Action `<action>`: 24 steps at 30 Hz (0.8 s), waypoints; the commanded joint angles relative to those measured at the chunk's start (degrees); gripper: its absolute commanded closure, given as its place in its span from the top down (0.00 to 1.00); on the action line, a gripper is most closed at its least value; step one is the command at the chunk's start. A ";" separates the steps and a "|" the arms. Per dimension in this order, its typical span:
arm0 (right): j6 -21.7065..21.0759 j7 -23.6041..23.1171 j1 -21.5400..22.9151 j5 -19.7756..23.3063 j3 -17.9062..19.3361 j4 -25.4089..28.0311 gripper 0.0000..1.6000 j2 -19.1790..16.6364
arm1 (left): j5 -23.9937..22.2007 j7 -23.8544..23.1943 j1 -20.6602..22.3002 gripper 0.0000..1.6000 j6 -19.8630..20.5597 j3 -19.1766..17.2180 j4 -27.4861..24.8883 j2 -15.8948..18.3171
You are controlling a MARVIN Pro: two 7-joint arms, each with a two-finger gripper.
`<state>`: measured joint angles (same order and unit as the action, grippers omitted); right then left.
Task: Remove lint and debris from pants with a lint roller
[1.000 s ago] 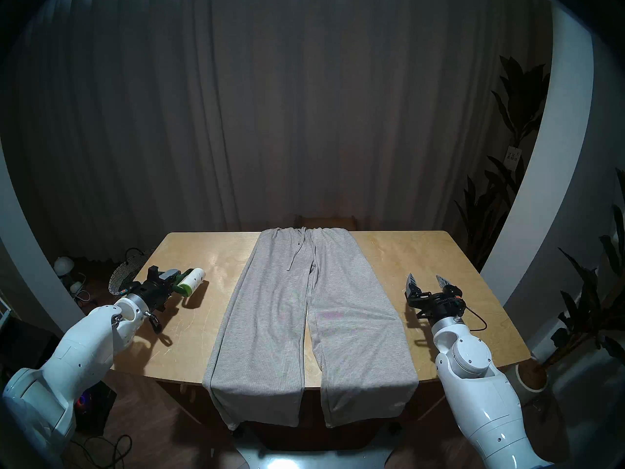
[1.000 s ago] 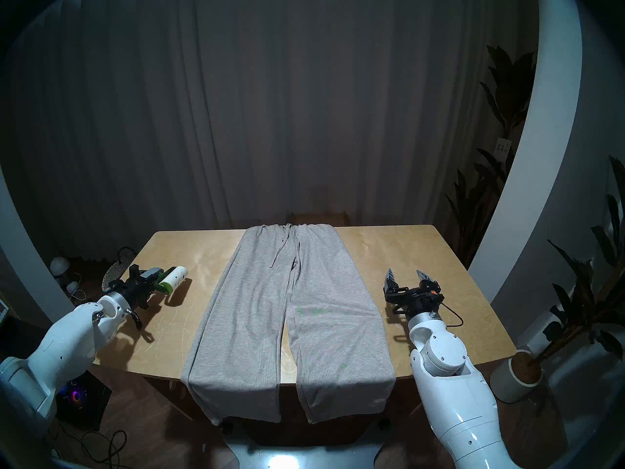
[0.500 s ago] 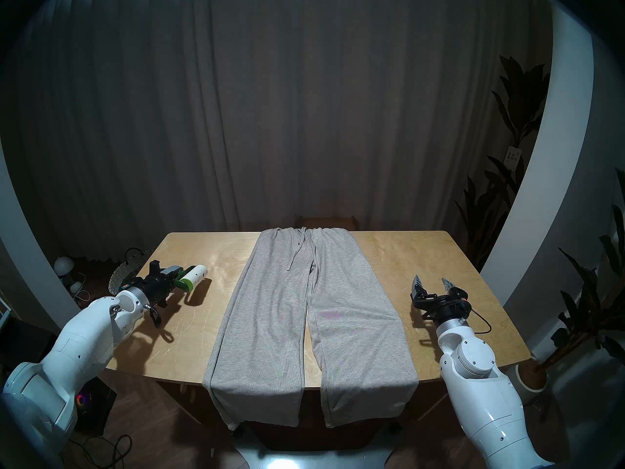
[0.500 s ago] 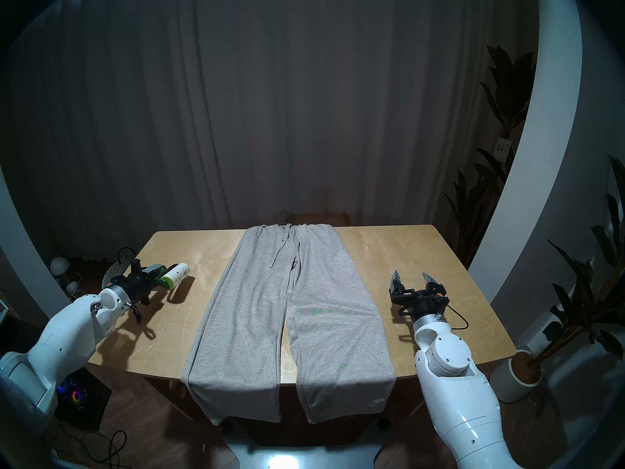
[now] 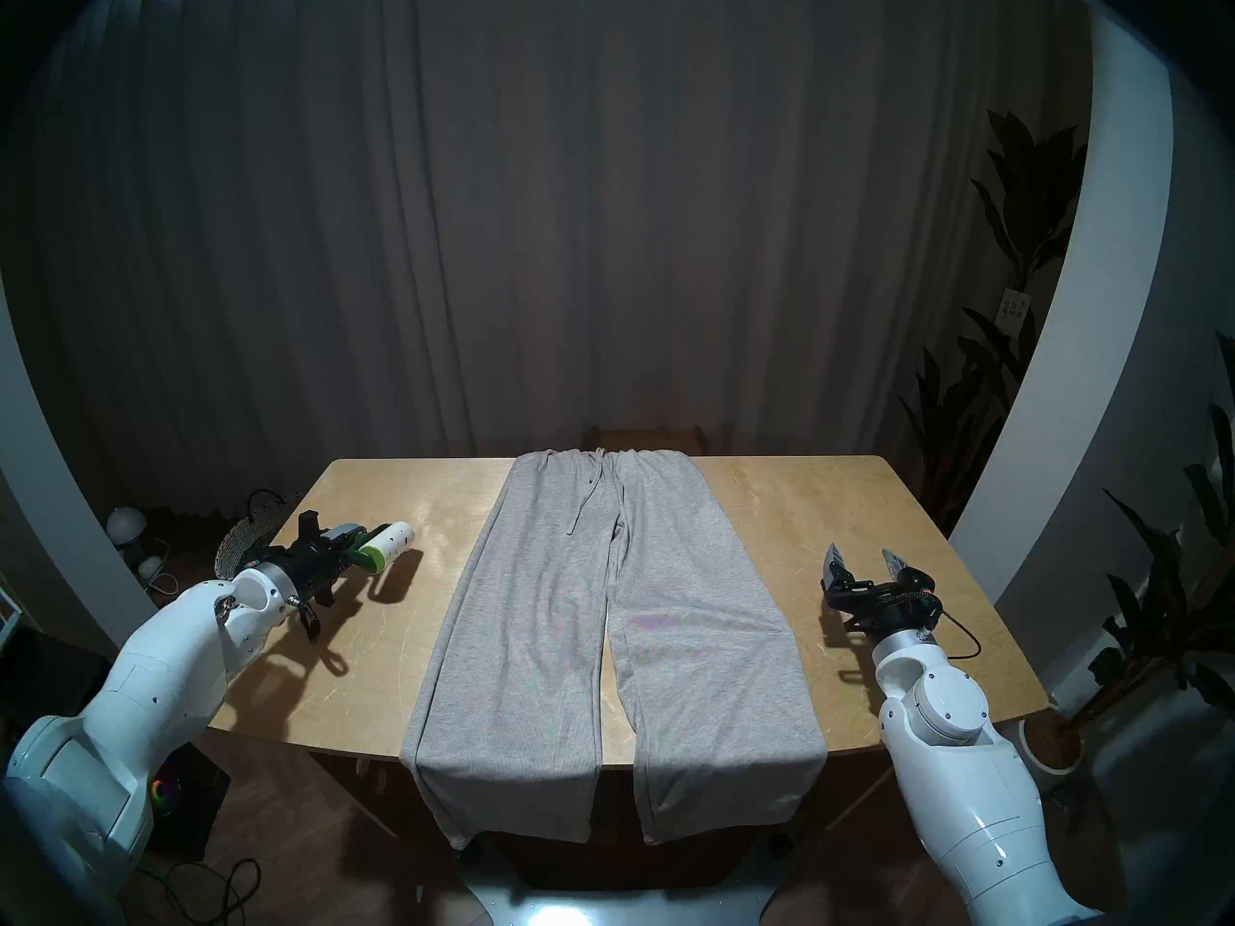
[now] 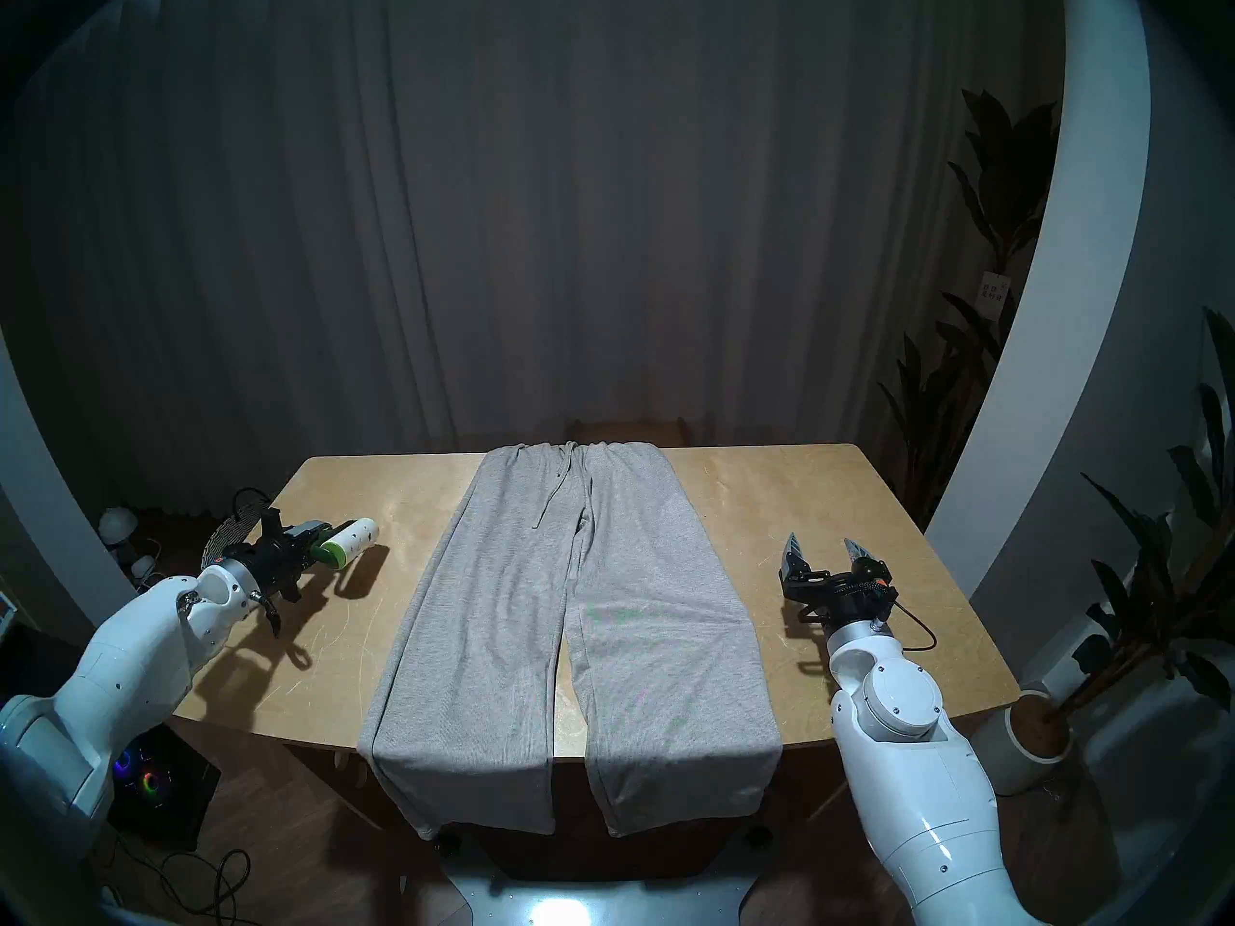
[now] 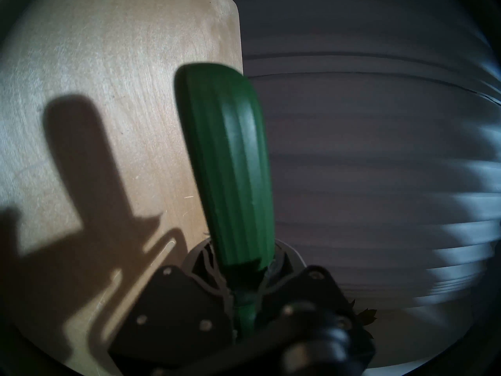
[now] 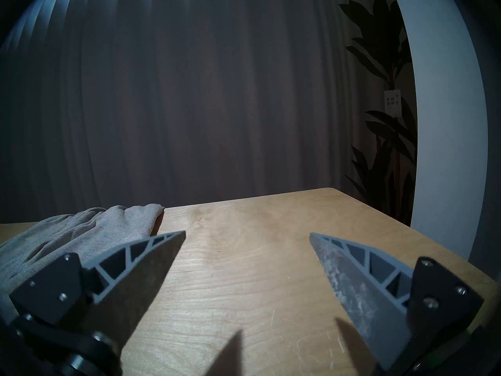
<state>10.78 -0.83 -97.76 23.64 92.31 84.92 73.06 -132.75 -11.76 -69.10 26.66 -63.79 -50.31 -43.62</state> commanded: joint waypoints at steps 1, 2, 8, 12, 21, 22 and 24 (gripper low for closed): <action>1.13 -0.20 0.53 0.03 0.32 0.44 1.00 -0.05 | 0.45 0.10 0.52 0.00 -1.14 -0.16 -0.45 0.32; 1.17 -0.24 0.56 0.07 0.36 0.35 1.00 -0.06 | -0.31 0.77 0.41 0.00 -1.54 -0.48 -0.34 0.08; 1.31 -0.33 0.82 0.24 0.59 -0.15 1.00 -0.18 | 0.64 -0.06 0.67 0.00 -1.57 0.16 0.23 0.02; 1.33 -0.45 1.05 0.31 0.66 -0.39 1.00 -0.27 | 1.17 -0.08 0.83 0.00 -1.74 0.50 0.32 -0.04; 1.38 -0.80 1.60 0.46 0.78 -0.83 1.00 -0.55 | 1.50 -0.01 0.06 0.00 -2.74 0.43 0.44 -0.39; 1.36 -0.87 1.62 0.53 0.81 -0.85 1.00 -0.57 | 1.55 -0.10 0.04 0.05 -2.66 0.44 0.52 -0.39; 1.37 -0.90 1.68 0.51 0.85 -0.89 1.00 -0.65 | 1.67 -0.35 -0.10 0.11 -2.83 0.41 0.68 -0.42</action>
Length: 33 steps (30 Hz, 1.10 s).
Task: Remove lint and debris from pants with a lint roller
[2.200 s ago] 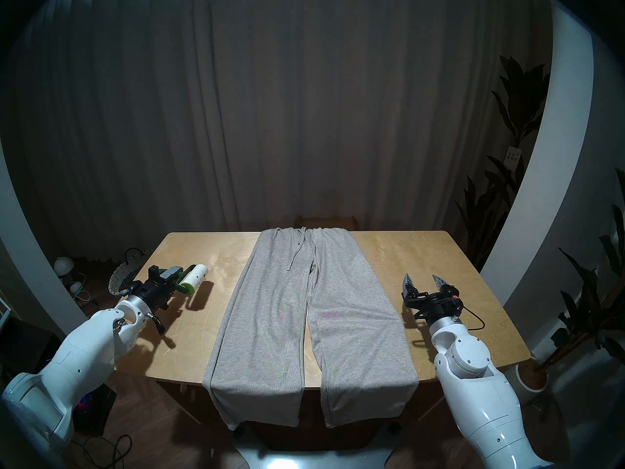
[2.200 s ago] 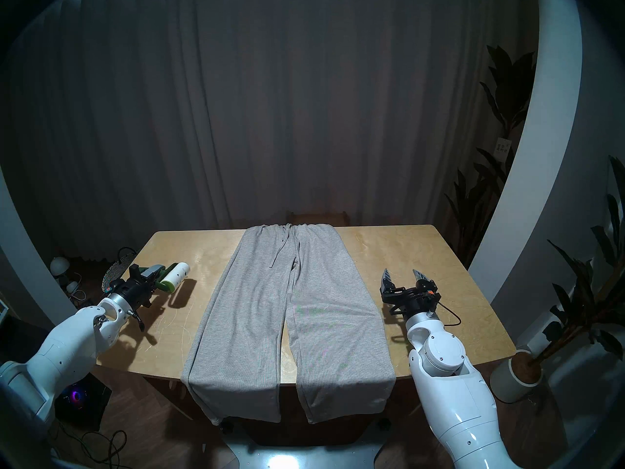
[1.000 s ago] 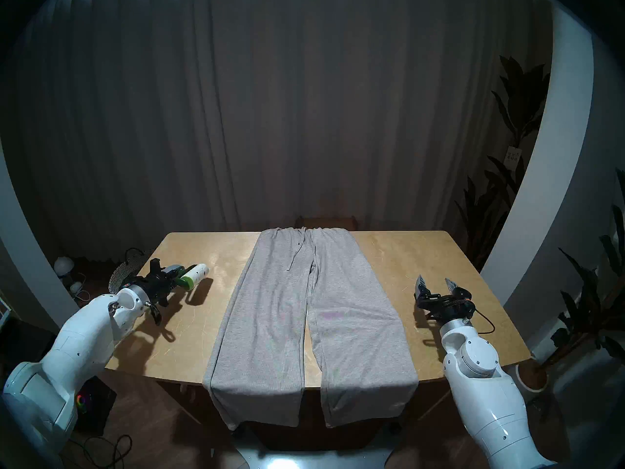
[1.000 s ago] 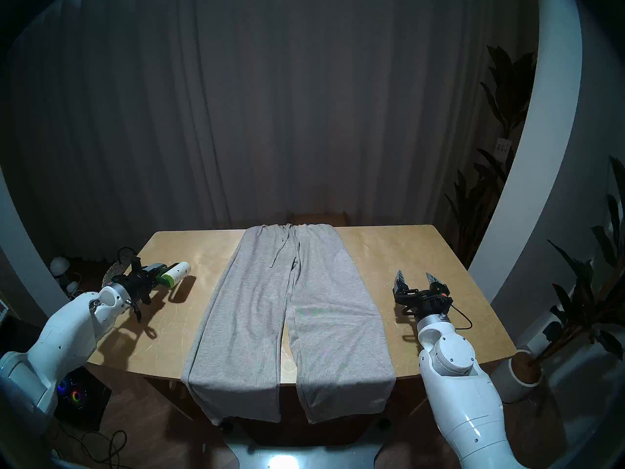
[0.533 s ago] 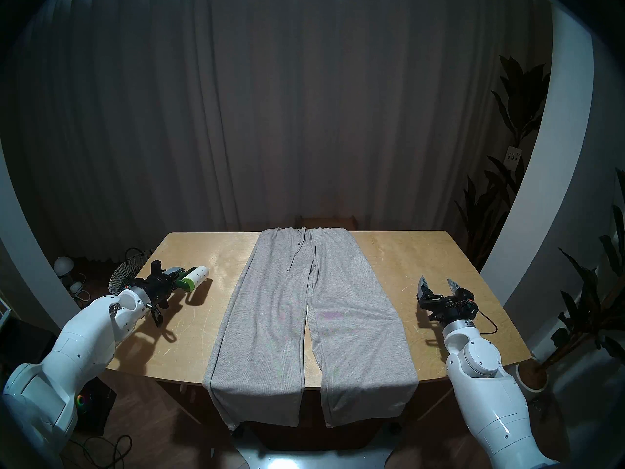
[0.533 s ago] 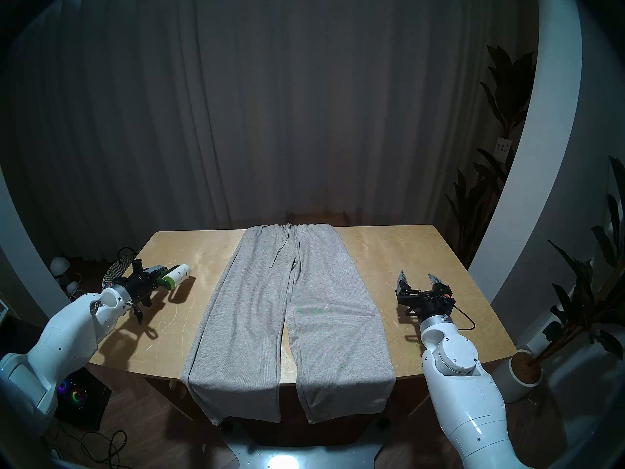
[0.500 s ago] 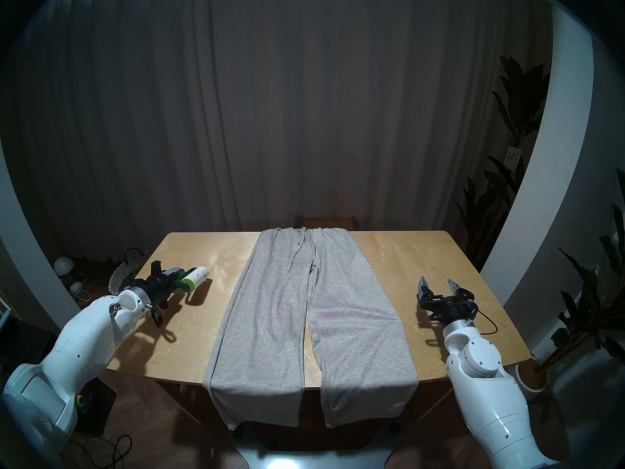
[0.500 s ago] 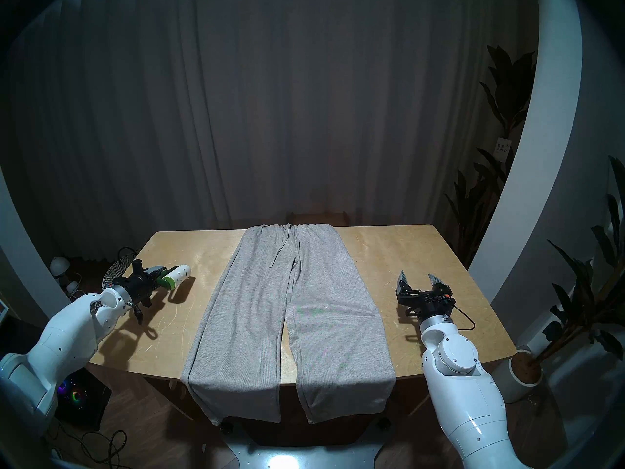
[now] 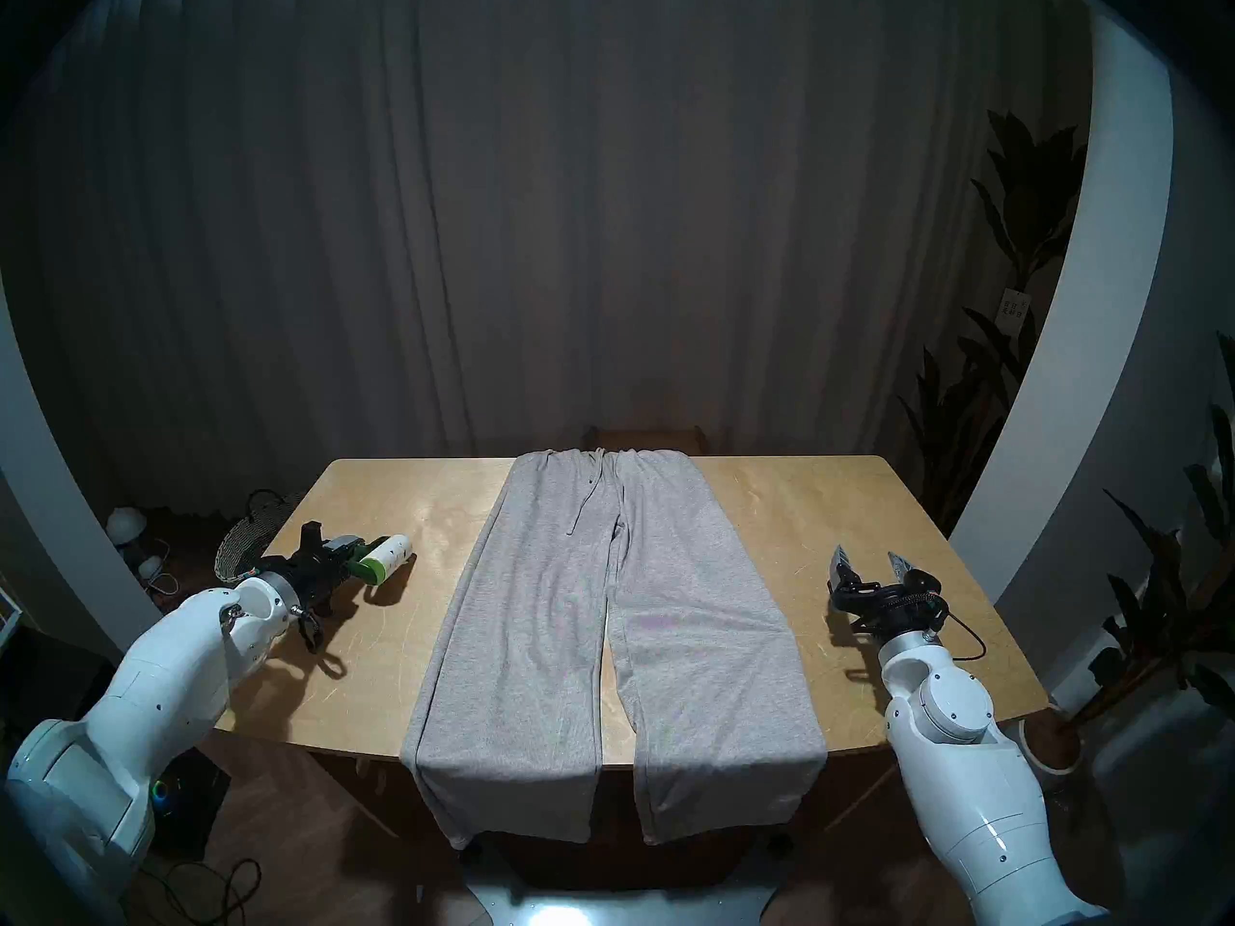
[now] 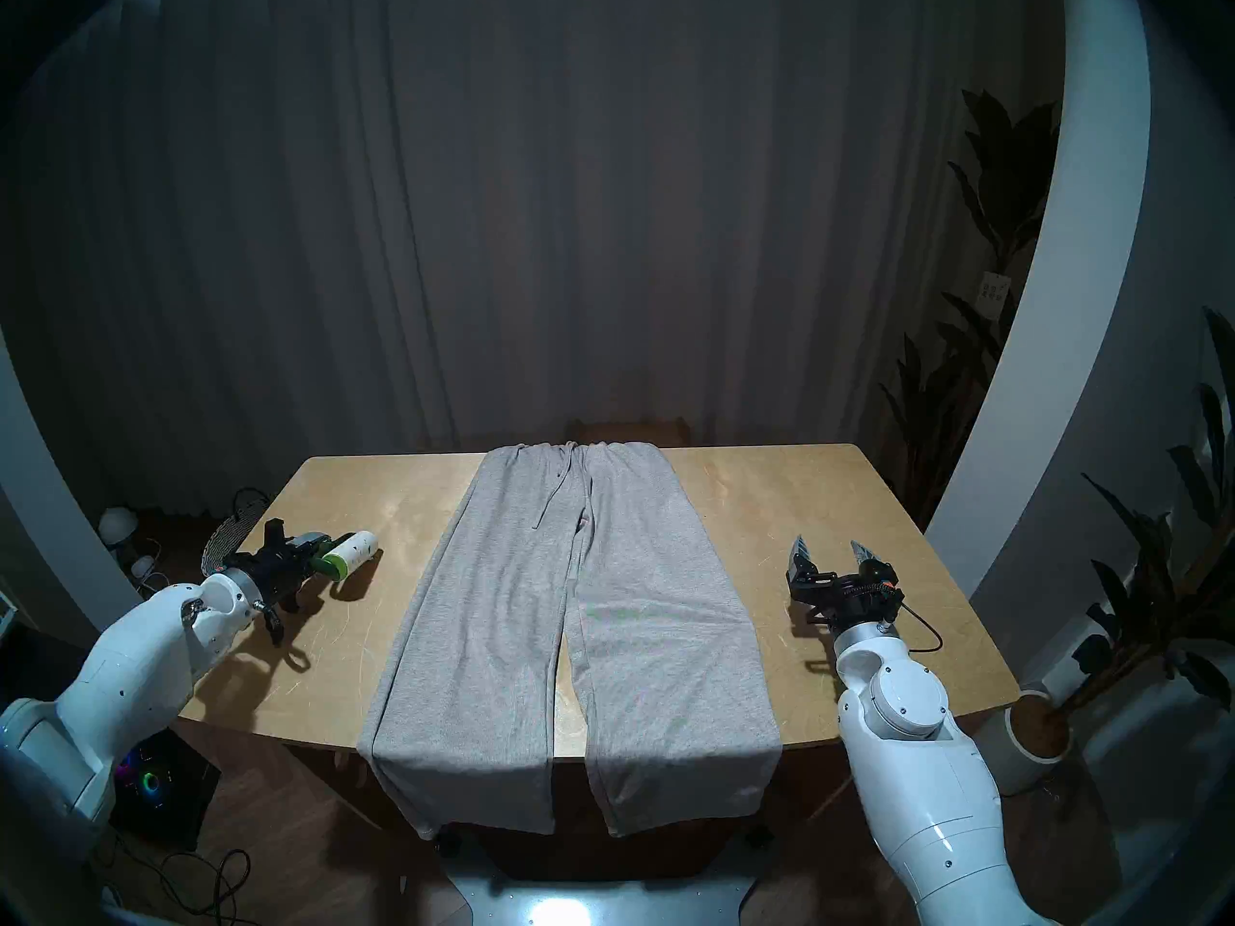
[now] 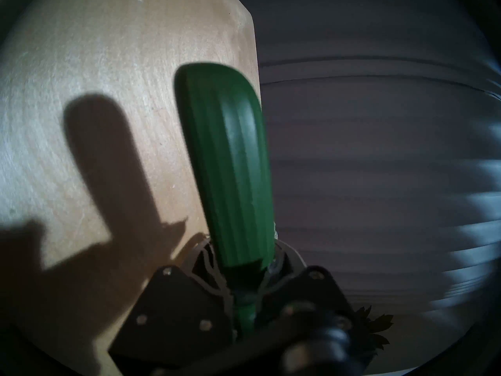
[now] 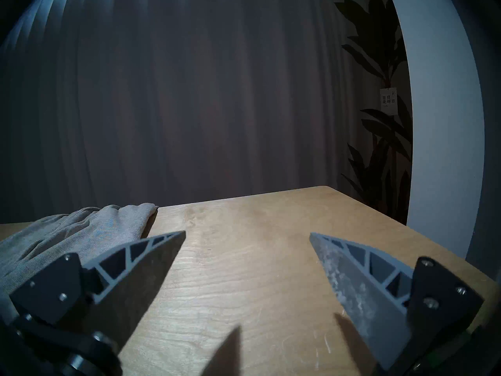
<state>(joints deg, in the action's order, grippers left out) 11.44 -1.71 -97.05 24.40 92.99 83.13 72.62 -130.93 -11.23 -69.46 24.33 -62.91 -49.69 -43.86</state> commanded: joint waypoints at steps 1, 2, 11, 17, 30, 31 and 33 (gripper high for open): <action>0.69 -0.05 1.01 -0.23 0.20 0.89 1.00 -0.25 | 0.05 -1.03 0.20 0.18 -0.59 -0.42 0.15 -0.16; 0.70 -0.04 1.03 -0.25 0.23 0.88 1.00 -0.28 | -0.21 -0.86 0.09 0.26 -0.73 -0.58 0.16 -0.23; 0.42 -0.35 1.41 -0.23 0.18 0.47 1.00 -0.49 | 0.20 -1.85 -0.72 0.00 -0.78 -0.65 -0.43 0.20; 0.19 -0.87 1.92 -0.15 0.05 -0.09 1.00 -0.60 | 0.23 -1.88 -0.77 0.00 -0.81 -0.72 -0.47 0.19; 0.68 -3.44 3.79 0.44 -0.04 -2.90 1.00 -1.25 | 0.20 -1.88 -0.81 0.00 -0.86 -0.72 -0.53 0.21; 0.76 -3.55 3.94 0.48 0.01 -3.18 1.00 -1.26 | 0.20 -1.88 -0.81 0.00 -0.86 -0.72 -0.53 0.21; 0.76 -3.84 4.22 0.76 0.12 -3.66 1.00 -1.26 | 0.20 -1.88 -0.81 0.00 -0.86 -0.72 -0.53 0.21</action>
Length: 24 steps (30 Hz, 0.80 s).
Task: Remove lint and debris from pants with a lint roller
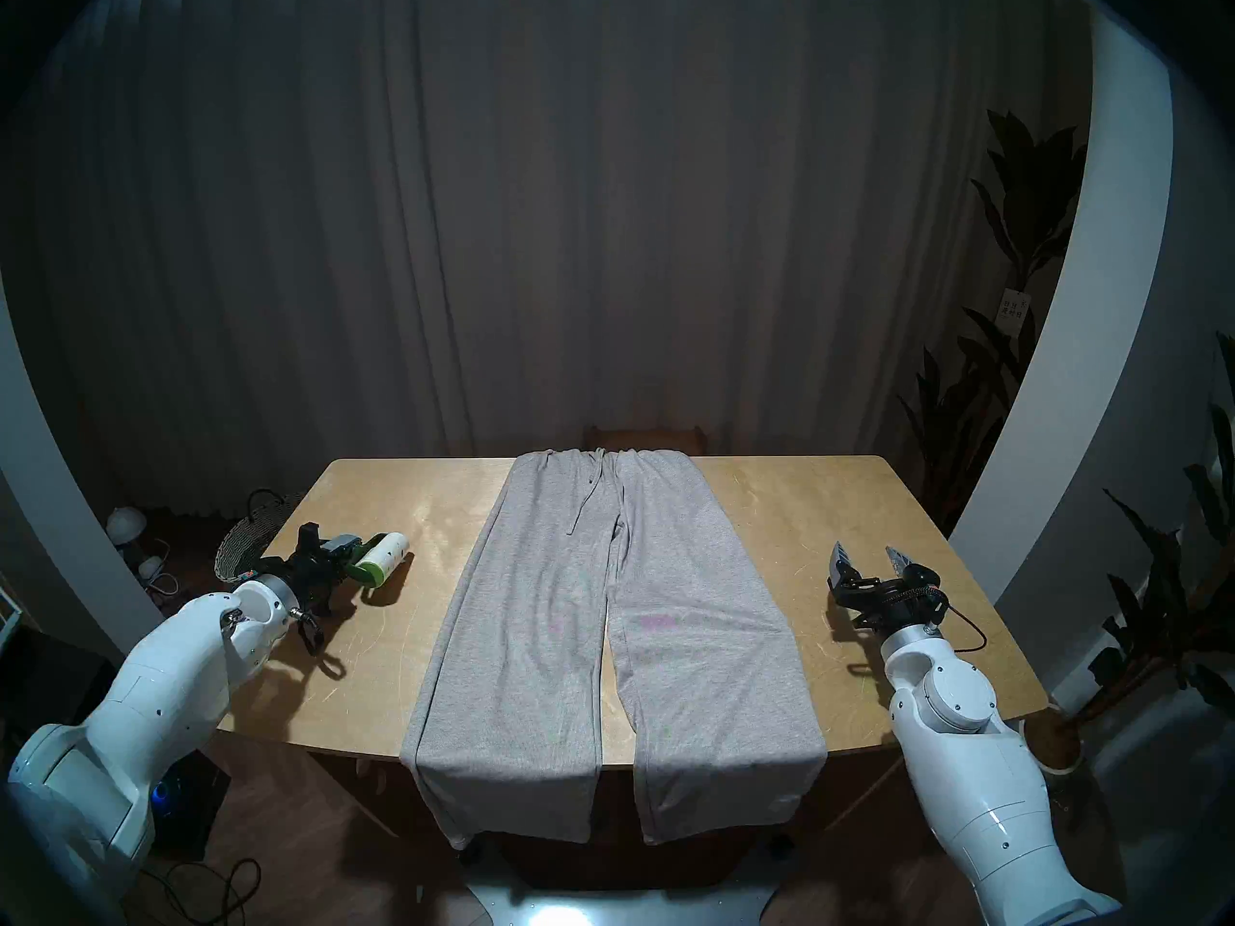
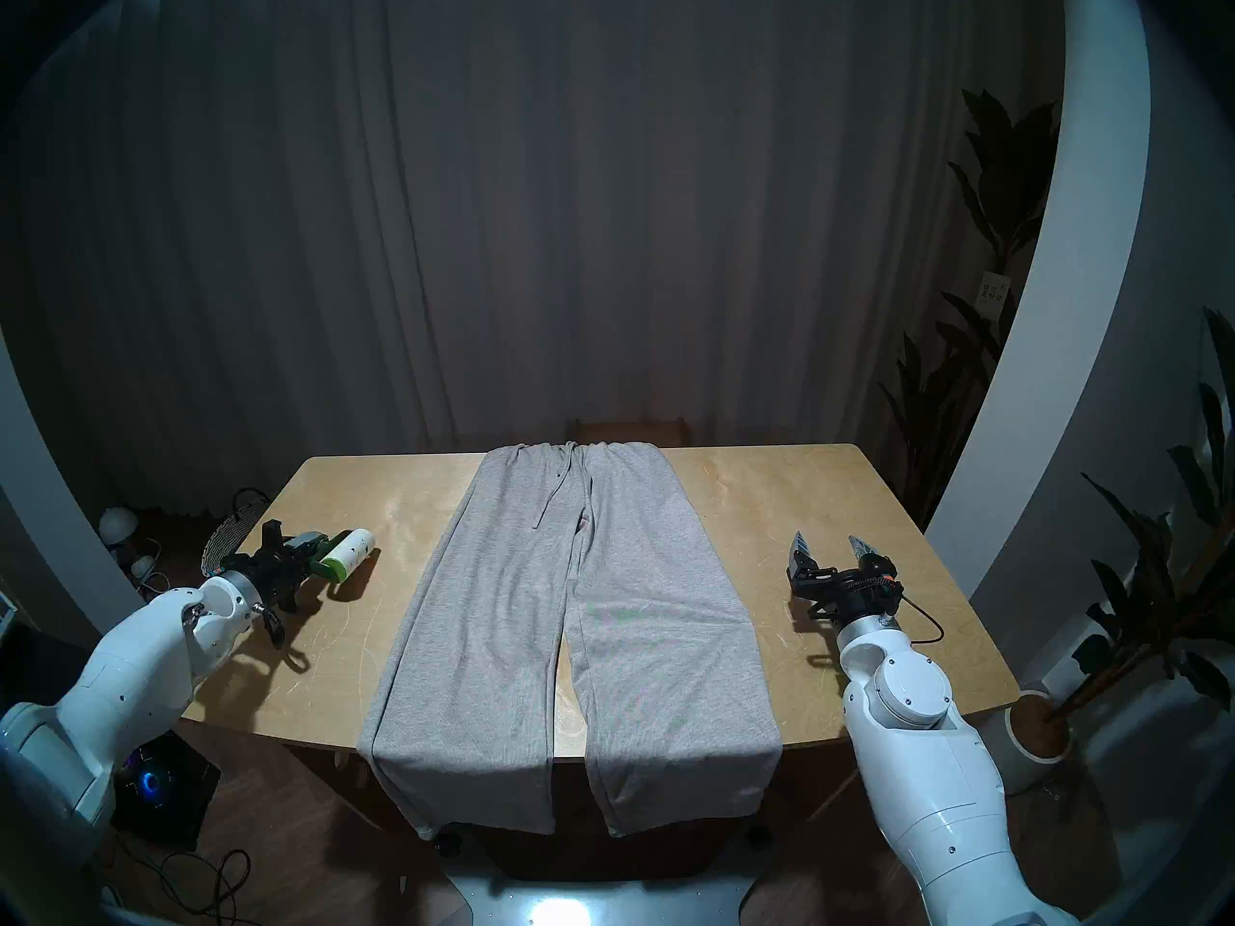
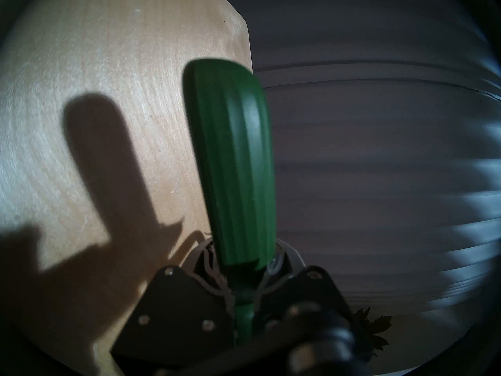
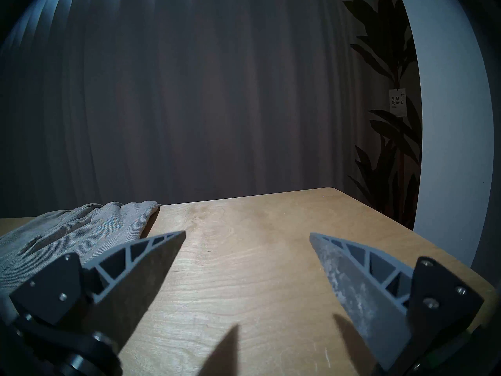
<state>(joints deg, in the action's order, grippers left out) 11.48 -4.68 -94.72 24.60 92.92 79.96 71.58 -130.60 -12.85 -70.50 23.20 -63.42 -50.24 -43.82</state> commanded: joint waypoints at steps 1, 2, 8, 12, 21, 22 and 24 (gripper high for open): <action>0.84 -1.11 2.10 0.62 0.19 -0.89 1.00 -0.30 | -0.12 -0.26 0.23 0.00 0.28 -0.21 0.02 0.17; 0.88 -1.26 2.25 0.72 0.19 -1.19 1.00 -0.33 | -0.12 -0.26 0.23 0.00 0.28 -0.21 0.03 0.17; 1.68 -1.94 2.98 1.03 0.30 -2.97 1.00 -0.37 | -0.11 -0.26 0.23 0.00 0.30 -0.22 0.03 0.16; 2.16 -2.61 3.42 1.44 0.61 -4.15 1.00 -0.68 | -0.11 -0.26 0.23 0.00 0.30 -0.23 0.04 0.16; 2.37 -3.76 4.06 1.95 0.89 -4.94 1.00 -1.14 | -0.78 0.61 -2.28 0.00 -1.10 -0.93 -4.53 2.29; 2.39 -3.84 4.11 2.00 0.90 -4.99 1.00 -1.16 | -1.20 1.28 -2.71 0.00 -1.38 -1.17 -5.28 2.69; 2.49 -3.98 4.20 2.02 0.91 -5.11 1.00 -1.18 | -1.41 1.50 -2.96 0.00 -1.66 -1.25 -5.67 2.85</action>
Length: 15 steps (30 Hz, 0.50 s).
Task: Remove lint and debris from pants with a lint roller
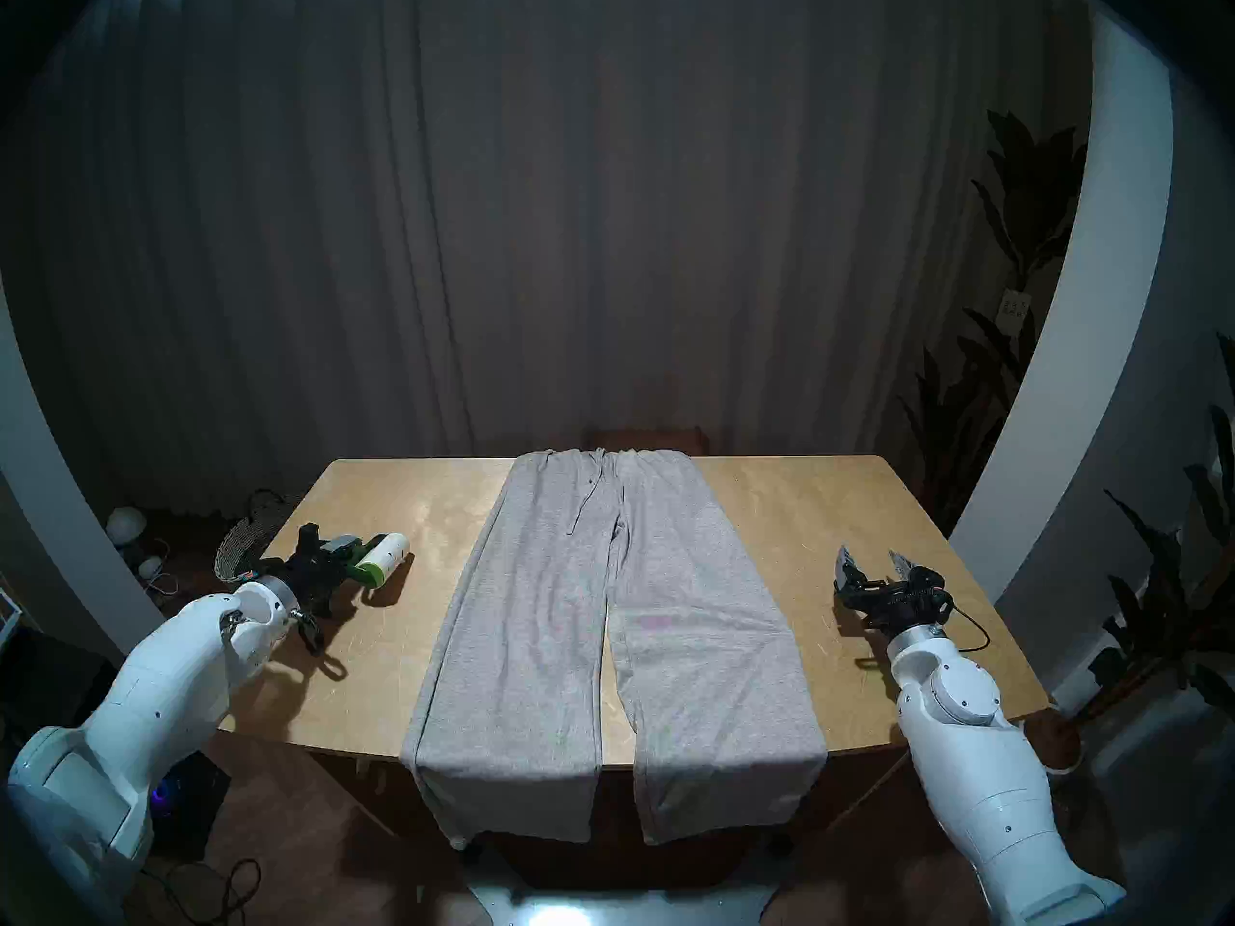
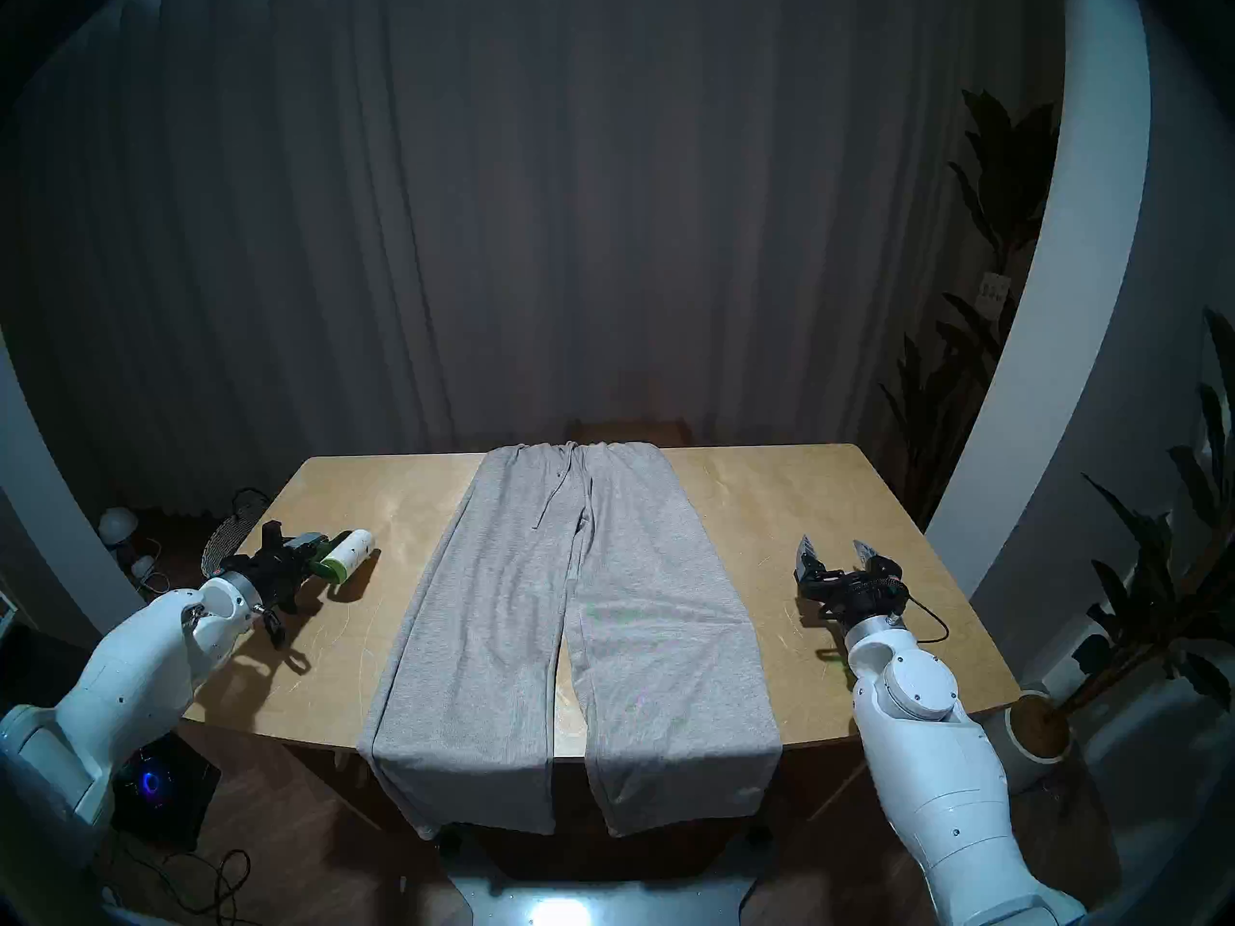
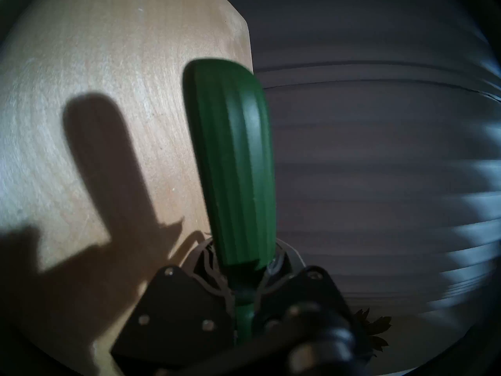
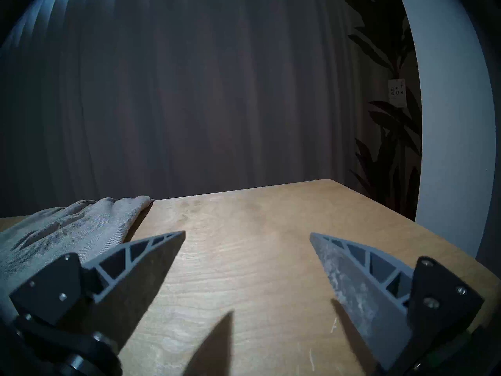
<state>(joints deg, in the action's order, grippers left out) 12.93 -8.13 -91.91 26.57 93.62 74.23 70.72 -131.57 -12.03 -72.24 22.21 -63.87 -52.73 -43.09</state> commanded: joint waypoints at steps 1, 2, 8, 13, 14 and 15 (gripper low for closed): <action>1.09 -0.65 1.42 0.04 0.20 0.56 1.00 -0.38 | -0.54 0.81 -1.36 0.00 -0.82 -0.86 -3.39 2.20; 1.14 -0.67 1.44 0.04 0.22 0.53 1.00 -0.39 | -0.61 0.92 -1.45 0.00 -0.92 -0.91 -3.54 2.25; 1.43 -1.14 1.35 0.35 0.45 0.37 1.00 -0.47 | -0.97 1.47 -1.90 0.00 -1.41 -1.15 -4.26 2.47; 1.61 -1.57 1.07 0.57 0.55 0.40 1.00 -0.55 | -1.62 2.47 -1.49 0.00 -0.73 -1.26 -4.06 2.69; 1.61 -1.62 1.03 0.62 0.58 0.42 1.00 -0.54 | -1.83 2.74 -1.39 0.00 -0.78 -1.37 -4.09 2.74; 1.62 -1.66 0.97 0.70 0.62 0.45 1.00 -0.52 | -2.91 3.46 -1.29 0.00 -0.82 -1.86 -4.07 2.62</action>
<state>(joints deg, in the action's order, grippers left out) 13.61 -9.46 -91.35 27.12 93.96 73.63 70.30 -133.01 -9.65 -74.74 20.83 -64.49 -56.28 -41.35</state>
